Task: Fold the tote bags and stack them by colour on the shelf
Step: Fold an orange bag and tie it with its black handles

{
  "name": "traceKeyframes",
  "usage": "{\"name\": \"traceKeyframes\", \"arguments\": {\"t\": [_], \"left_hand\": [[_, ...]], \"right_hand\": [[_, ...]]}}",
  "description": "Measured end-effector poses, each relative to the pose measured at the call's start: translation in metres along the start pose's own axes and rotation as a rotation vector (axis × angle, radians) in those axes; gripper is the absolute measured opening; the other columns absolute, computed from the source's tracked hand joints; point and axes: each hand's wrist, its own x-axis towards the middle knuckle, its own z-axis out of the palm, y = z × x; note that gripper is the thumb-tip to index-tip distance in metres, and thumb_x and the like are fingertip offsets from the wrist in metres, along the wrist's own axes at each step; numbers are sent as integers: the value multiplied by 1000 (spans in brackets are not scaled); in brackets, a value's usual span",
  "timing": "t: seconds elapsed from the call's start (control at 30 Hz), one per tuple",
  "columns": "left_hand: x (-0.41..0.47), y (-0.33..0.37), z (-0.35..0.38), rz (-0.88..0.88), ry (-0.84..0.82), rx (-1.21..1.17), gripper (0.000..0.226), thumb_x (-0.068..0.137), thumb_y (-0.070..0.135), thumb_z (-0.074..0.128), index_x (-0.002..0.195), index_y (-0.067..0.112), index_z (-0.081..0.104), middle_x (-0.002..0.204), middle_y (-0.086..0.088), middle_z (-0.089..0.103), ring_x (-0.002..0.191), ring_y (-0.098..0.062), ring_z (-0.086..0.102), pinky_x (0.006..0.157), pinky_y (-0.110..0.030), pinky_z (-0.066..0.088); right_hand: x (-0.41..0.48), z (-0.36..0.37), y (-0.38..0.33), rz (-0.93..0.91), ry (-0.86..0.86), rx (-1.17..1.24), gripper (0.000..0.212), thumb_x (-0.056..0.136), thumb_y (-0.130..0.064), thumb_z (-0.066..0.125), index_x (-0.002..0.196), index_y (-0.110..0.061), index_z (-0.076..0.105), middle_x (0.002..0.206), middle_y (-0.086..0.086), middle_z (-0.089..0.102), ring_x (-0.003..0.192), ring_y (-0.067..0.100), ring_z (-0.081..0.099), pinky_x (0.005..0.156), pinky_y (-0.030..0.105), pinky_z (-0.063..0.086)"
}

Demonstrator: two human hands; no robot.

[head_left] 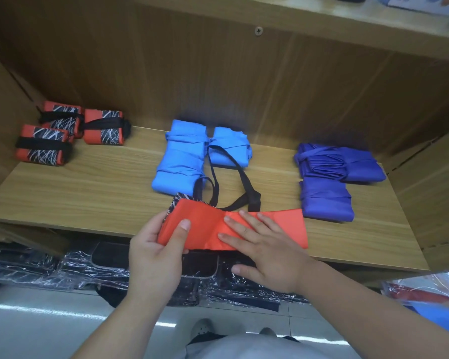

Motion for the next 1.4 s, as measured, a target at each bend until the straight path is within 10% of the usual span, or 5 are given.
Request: {"name": "traceKeyframes", "arguments": {"t": [0.43,0.73,0.97,1.13,1.4], "left_hand": [[11,19,40,96,-185,150,7,95,20,68,95,27,71,81,13,71,75,2,63,70,-14,47],[42,20,29,439,120,502,20,96,24,52,97,11,67,86,5,54,81,-5,47,75,-20,34],[33,23,40,473,23,477,10,90,36,62,90,26,63,84,14,57,79,0,53,76,-21,43],[10,7,85,597,-271,541,32,93,41,57,103,13,69,91,8,58,88,-3,55,83,-16,44],[-11,-39,133,655,-540,979,55,94,53,43,129,15,60,105,-1,55,91,-25,62,68,-40,58]], "right_hand": [[32,-8,-21,40,25,55,81,91,-74,26,159,-38,3,170,-7,-2,156,27,-10,125,47,-8],[-36,-1,25,265,352,25,51,93,-68,39,125,-40,67,146,-6,53,140,34,39,112,54,25],[-67,23,54,216,313,417,54,102,-57,33,151,-37,43,163,-16,25,154,6,10,125,27,11],[-67,19,61,295,330,750,65,99,-8,51,153,-36,28,153,-24,33,149,-2,24,123,20,17],[-70,10,62,402,330,960,93,93,-6,68,159,-37,11,144,-27,41,135,-19,35,114,14,32]]}}
